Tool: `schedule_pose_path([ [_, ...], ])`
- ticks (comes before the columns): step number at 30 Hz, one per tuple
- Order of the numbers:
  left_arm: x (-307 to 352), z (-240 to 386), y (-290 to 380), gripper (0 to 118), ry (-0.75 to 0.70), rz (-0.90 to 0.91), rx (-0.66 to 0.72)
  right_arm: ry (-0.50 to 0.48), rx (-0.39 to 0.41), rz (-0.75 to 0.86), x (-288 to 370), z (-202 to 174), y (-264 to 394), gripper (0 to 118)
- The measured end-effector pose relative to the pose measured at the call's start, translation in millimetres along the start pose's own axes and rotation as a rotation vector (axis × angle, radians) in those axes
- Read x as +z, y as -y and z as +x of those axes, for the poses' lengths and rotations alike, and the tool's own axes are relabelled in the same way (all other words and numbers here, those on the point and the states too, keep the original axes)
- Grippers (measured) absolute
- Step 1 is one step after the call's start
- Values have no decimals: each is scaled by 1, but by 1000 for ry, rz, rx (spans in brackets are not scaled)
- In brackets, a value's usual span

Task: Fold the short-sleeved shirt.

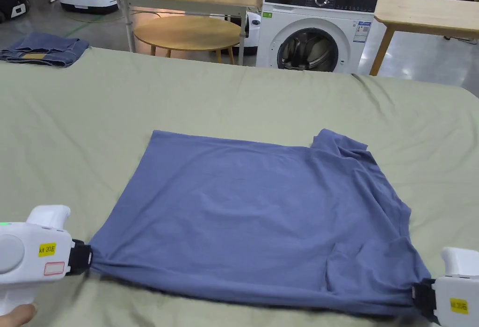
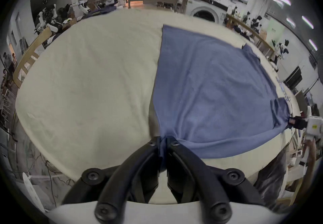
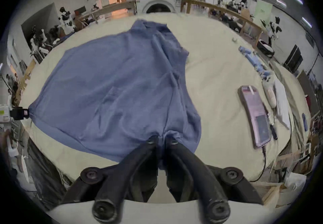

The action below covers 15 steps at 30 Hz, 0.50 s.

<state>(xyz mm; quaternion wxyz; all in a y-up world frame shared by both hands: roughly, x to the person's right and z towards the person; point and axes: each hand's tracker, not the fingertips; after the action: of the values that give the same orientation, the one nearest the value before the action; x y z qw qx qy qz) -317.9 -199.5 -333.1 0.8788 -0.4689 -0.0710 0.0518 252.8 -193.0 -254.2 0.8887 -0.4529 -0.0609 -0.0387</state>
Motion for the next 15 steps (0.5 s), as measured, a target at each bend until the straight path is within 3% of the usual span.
schedule_pose_path([
  [7,4,7,-53,1,8,105,-3,-11,-19,134,17,-4,-55,5],
  [15,-40,12,-131,1,-2,121,-5,29,-14,147,-29,-9,-134,5],
])
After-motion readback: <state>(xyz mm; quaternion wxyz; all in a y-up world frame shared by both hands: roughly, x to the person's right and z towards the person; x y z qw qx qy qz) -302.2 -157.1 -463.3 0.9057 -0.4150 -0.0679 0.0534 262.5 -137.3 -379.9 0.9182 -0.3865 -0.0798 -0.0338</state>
